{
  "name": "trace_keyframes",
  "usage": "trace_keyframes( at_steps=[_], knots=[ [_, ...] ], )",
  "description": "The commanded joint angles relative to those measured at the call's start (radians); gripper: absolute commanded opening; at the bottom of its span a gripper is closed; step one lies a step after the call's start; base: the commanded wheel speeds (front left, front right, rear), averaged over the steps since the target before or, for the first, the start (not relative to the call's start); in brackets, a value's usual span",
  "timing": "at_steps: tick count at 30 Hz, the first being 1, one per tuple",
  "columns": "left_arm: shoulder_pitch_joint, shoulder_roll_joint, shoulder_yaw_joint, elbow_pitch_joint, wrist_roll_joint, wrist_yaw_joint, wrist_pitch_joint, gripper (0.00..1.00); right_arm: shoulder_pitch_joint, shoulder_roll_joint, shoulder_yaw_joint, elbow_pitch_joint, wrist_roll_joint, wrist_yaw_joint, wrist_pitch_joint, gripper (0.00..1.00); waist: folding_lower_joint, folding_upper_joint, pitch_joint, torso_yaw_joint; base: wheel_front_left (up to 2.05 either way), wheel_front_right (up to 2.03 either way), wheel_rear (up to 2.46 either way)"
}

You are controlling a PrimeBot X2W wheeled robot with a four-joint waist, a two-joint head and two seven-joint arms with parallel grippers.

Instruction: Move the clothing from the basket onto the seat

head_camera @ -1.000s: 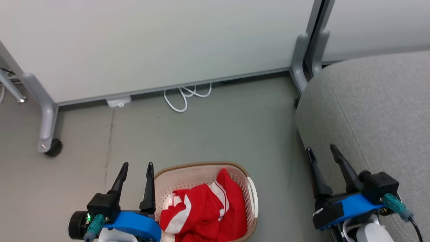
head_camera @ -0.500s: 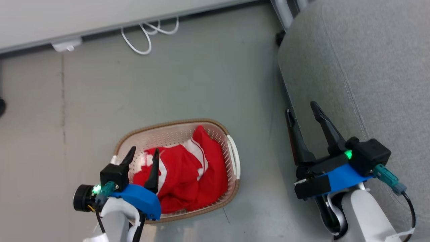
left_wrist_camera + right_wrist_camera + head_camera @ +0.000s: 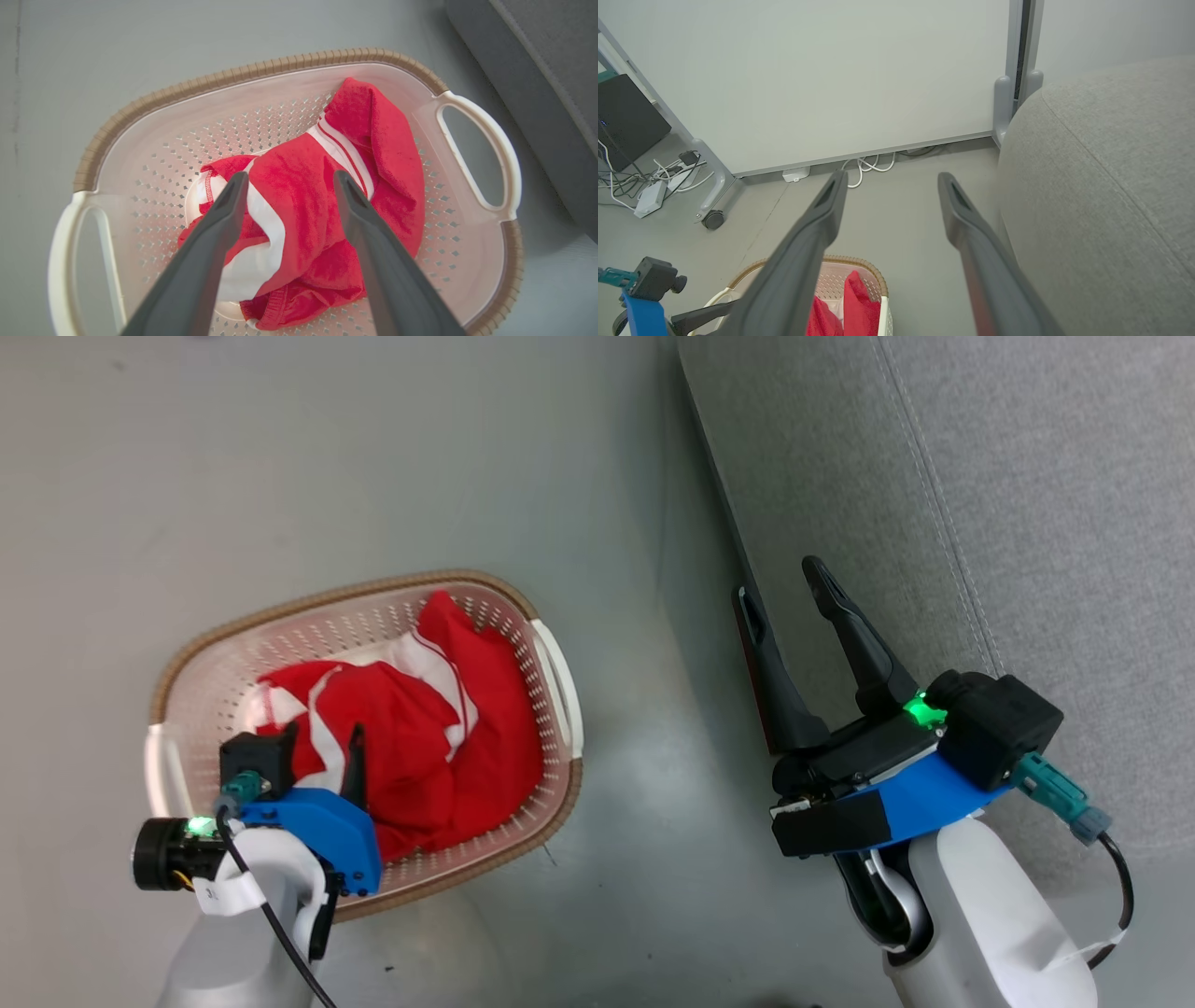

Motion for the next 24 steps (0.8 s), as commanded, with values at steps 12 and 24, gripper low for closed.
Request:
trace_keyframes(
  at_steps=[12, 24],
  knots=[
    [-0.126, 0.043, 0.042, 0.138, -0.041, 0.070, 0.048, 1.00, -0.056, -0.002, 0.029, -0.057, 0.068, 0.000, -0.006, 1.00, -0.0002, 0.0000, 0.158, -0.095, 0.00, 0.00, 0.00],
    [-0.159, 0.038, 0.044, 0.223, -0.068, 0.112, 0.085, 1.00, -0.062, -0.002, 0.040, -0.070, 0.079, 0.000, -0.006, 1.00, -0.0002, 0.0000, 0.186, -0.106, 0.00, 0.00, 0.00]
  ],
)
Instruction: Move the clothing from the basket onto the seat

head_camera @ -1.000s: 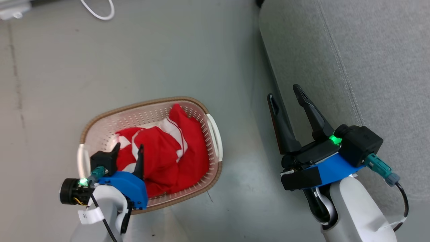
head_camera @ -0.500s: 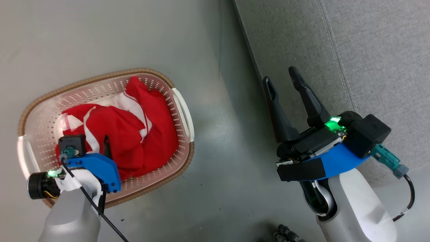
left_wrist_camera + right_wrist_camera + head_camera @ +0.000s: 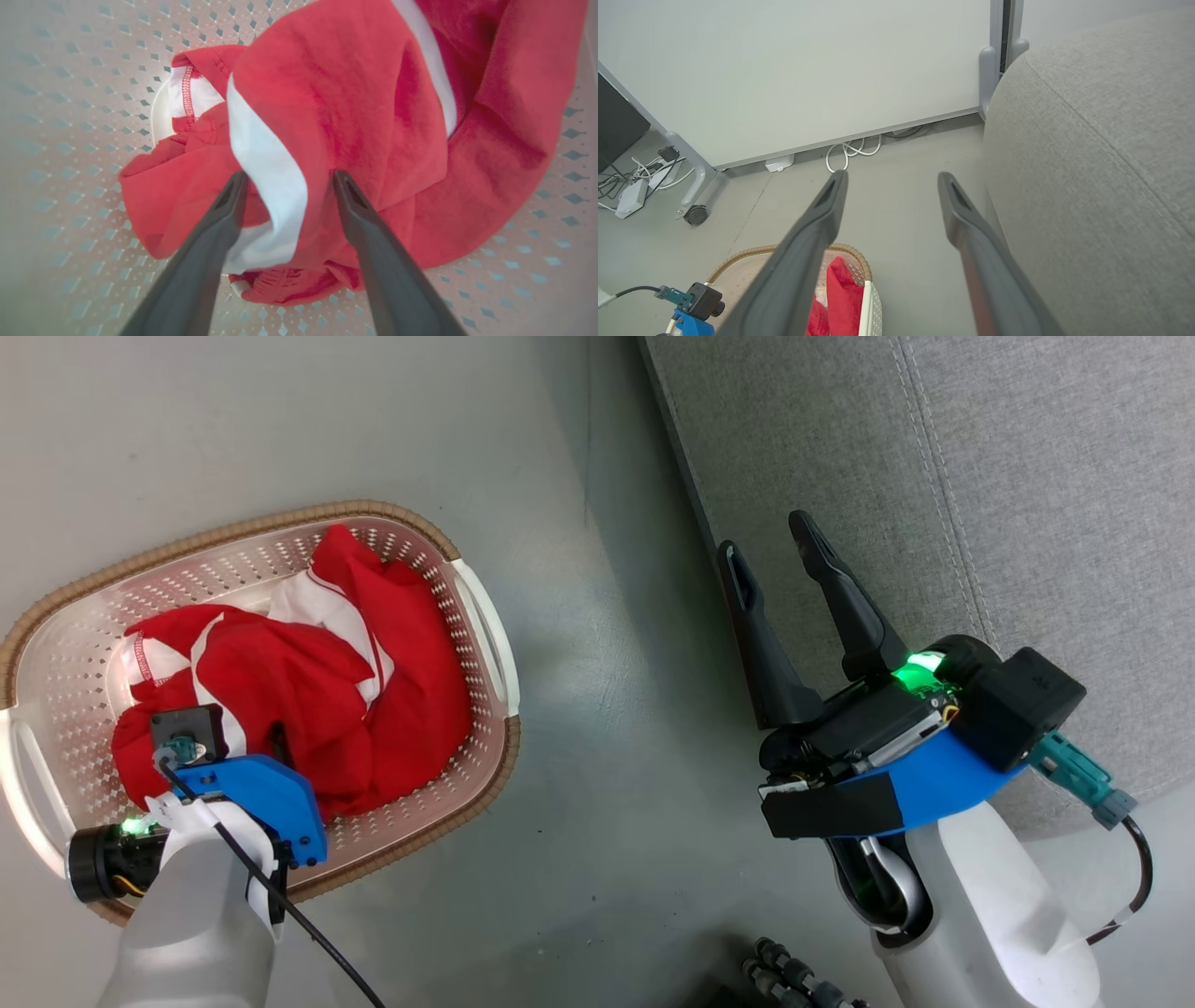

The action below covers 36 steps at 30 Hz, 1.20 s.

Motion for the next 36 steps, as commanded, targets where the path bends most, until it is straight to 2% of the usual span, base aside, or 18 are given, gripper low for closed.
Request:
trace_keyframes(
  at_steps=[1, 5, 6, 7, 8, 16, 24, 36],
  knots=[
    [-0.015, -0.001, -0.004, 0.008, -0.008, -0.004, 0.007, 1.00, -0.014, -0.001, 0.003, -0.006, 0.005, 0.000, -0.004, 1.00, -0.0001, 0.0000, 0.003, -0.001, 0.00, 0.00, 0.00],
    [-0.027, -0.002, -0.010, 0.019, -0.011, -0.010, 0.009, 1.00, -0.019, -0.001, 0.006, -0.006, 0.012, 0.000, -0.004, 1.00, -0.0001, 0.0000, 0.007, 0.000, 0.00, 0.00, 0.00],
    [-0.027, -0.002, -0.011, 0.022, -0.012, -0.012, 0.009, 0.82, -0.020, -0.001, 0.006, -0.005, 0.012, 0.000, -0.004, 1.00, -0.0001, 0.0000, 0.007, 0.000, 0.00, 0.00, 0.00],
    [-0.028, -0.002, -0.015, 0.024, -0.011, -0.015, 0.007, 0.26, -0.020, -0.001, 0.007, -0.003, 0.012, 0.000, -0.004, 1.00, -0.0001, 0.0000, 0.007, 0.000, 0.00, 0.00, 0.00],
    [-0.029, -0.001, -0.016, 0.026, -0.012, -0.021, 0.005, 0.00, -0.020, -0.001, 0.007, -0.001, 0.013, 0.000, -0.004, 1.00, -0.0001, 0.0000, 0.006, 0.000, 0.00, 0.00, 0.00],
    [-0.035, -0.006, -0.030, 0.039, -0.021, -0.039, -0.006, 0.00, -0.022, -0.001, 0.002, 0.006, 0.010, 0.000, -0.004, 1.00, -0.0001, 0.0000, -0.010, 0.004, 0.00, 0.00, 0.00],
    [-0.013, -0.033, -0.049, 0.054, -0.024, -0.056, -0.022, 0.00, -0.001, -0.002, -0.007, 0.029, -0.025, 0.000, -0.004, 1.00, -0.0001, 0.0000, -0.063, 0.037, 0.00, 0.00, 0.00],
    [0.011, -0.105, -0.161, 0.062, 0.032, -0.094, -0.068, 0.00, 0.055, -0.002, -0.059, 0.156, -0.127, 0.000, -0.003, 1.00, -0.0001, 0.0000, -0.305, 0.140, 0.00, 0.00, 0.00]
  ],
)
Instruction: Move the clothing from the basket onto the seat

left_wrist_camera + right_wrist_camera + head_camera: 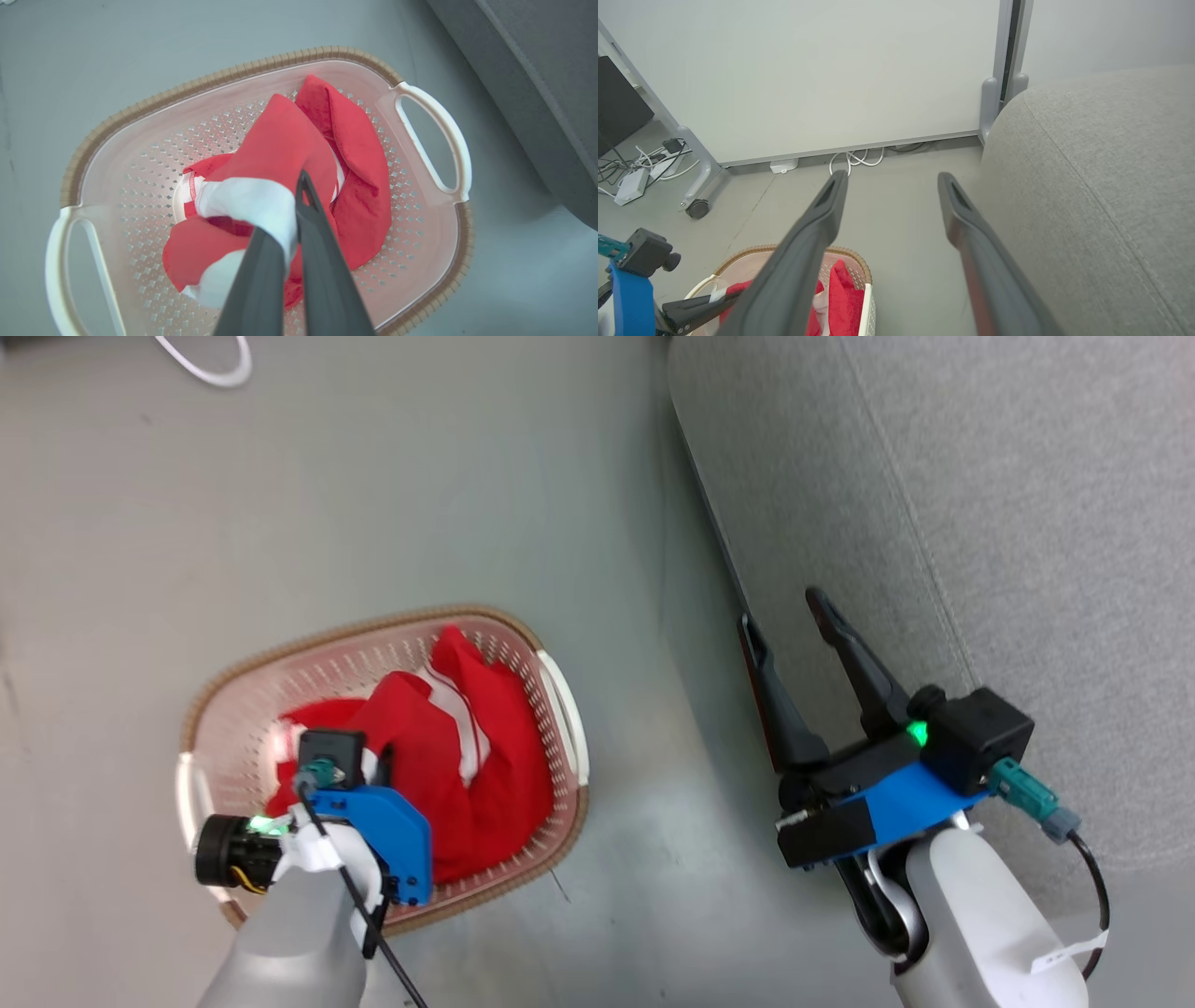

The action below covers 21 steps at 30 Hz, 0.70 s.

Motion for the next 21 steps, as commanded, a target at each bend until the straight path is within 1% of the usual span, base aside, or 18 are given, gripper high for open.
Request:
trace_keyframes(
  at_steps=[1, 6, 9, 12, 17, 21],
  knots=[
    [0.013, -0.005, -0.014, -0.001, 0.008, -0.005, -0.009, 0.00, 0.019, -0.003, -0.009, 0.016, -0.015, 0.000, -0.003, 1.00, 0.0001, 0.0000, -0.097, 0.051, 0.00, 0.00, 0.00],
    [0.045, -0.016, -0.081, -0.035, 0.001, -0.034, -0.025, 0.00, 0.061, -0.003, -0.036, 0.084, -0.057, 0.000, 0.003, 1.00, 0.0001, 0.0000, -0.219, 0.091, 0.00, 0.00, 0.00],
    [0.070, -0.016, -0.145, -0.091, -0.039, -0.049, -0.022, 0.00, 0.089, -0.004, -0.058, 0.105, -0.073, 0.000, 0.016, 1.00, 0.0001, 0.0000, -0.281, 0.115, 0.00, 0.00, 0.00],
    [0.084, -0.016, -0.217, -0.161, -0.089, -0.055, -0.011, 0.00, 0.120, -0.004, -0.079, 0.115, -0.078, 0.000, 0.031, 1.00, 0.0001, 0.0000, -0.332, 0.139, 0.00, 0.00, 0.00],
    [0.074, -0.015, -0.344, -0.280, -0.166, -0.056, 0.010, 0.00, 0.159, -0.003, -0.098, 0.114, -0.078, 0.000, 0.050, 1.00, 0.0001, 0.0000, -0.397, 0.173, 0.00, 0.00, 0.00],
    [0.037, -0.015, -0.419, -0.364, -0.221, -0.031, 0.015, 0.00, 0.182, -0.003, -0.099, 0.105, -0.079, 0.000, 0.066, 1.00, 0.0001, 0.0000, -0.431, 0.195, 0.00, 0.00, 0.00]
  ],
)
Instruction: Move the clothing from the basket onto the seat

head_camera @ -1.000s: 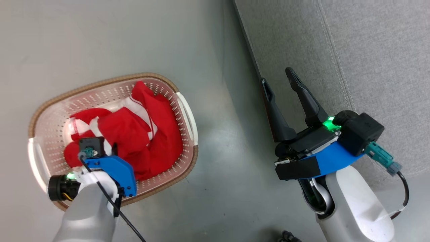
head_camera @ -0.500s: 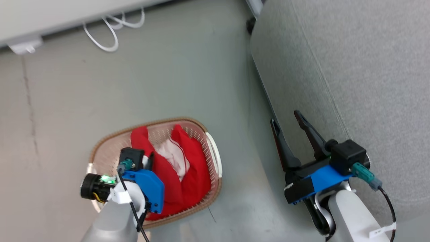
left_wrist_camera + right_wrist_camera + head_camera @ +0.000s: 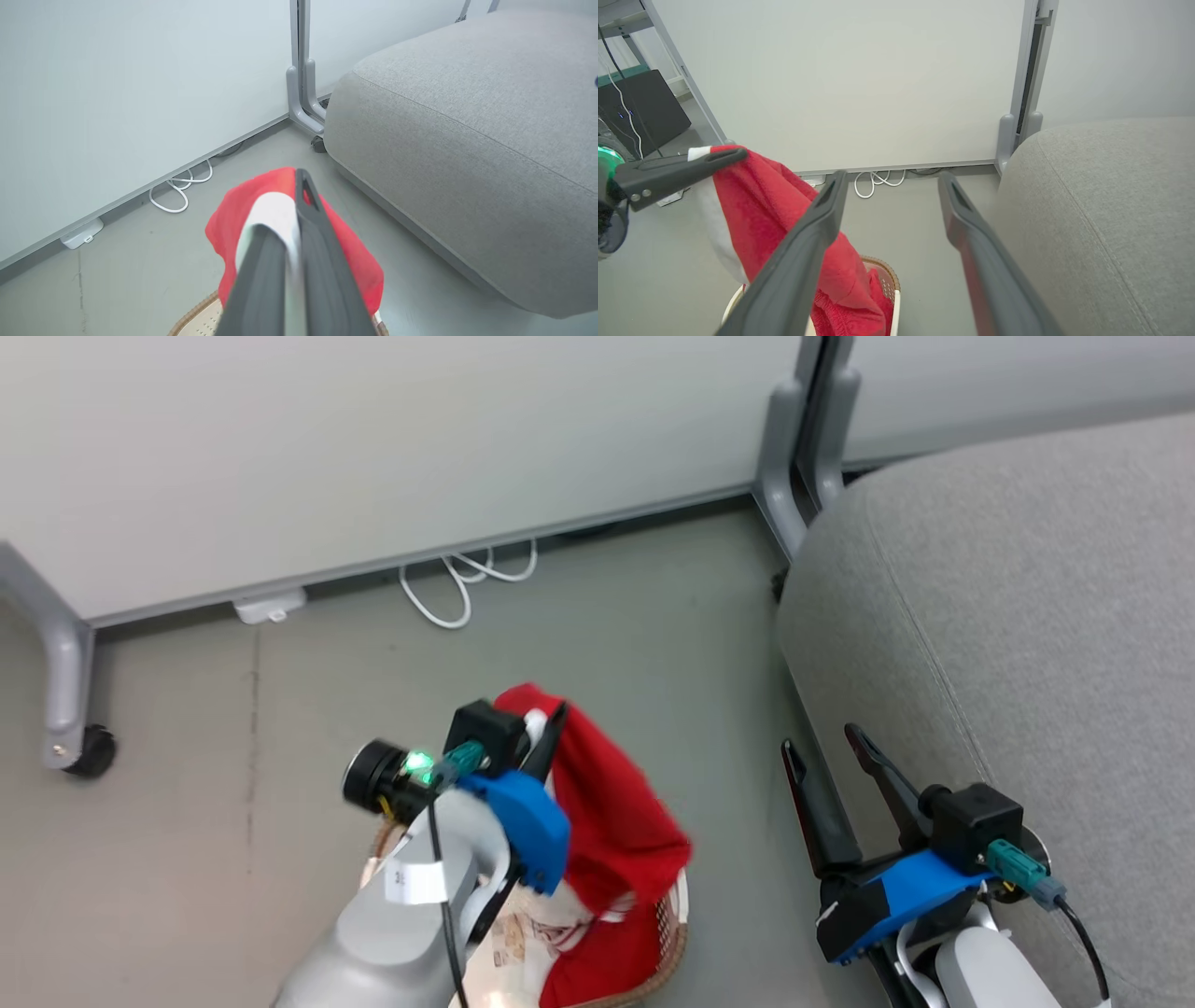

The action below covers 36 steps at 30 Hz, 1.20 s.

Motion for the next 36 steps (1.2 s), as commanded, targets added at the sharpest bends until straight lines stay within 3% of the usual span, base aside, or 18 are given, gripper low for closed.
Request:
trace_keyframes(
  at_steps=[1, 19, 36],
  knots=[
    [-0.030, 0.000, -0.022, -0.025, -0.016, 0.011, -0.001, 0.00, 0.018, -0.003, -0.002, -0.004, 0.000, 0.000, 0.005, 1.00, 0.0003, -0.0001, -0.036, 0.032, 0.00, 0.00, 0.00],
    [-0.189, 0.000, -0.293, -0.301, -0.228, 0.109, 0.011, 0.00, 0.097, -0.003, 0.002, -0.034, 0.007, 0.000, 0.055, 1.00, 0.0003, -0.0001, -0.146, 0.093, 0.00, 0.00, 0.00],
    [-0.243, 0.000, -0.432, -0.314, -0.360, 0.153, -0.020, 0.00, 0.048, -0.003, 0.014, -0.037, -0.010, 0.000, 0.099, 1.00, 0.0003, -0.0001, -0.146, 0.093, 0.00, 0.00, 0.00]
  ],
)
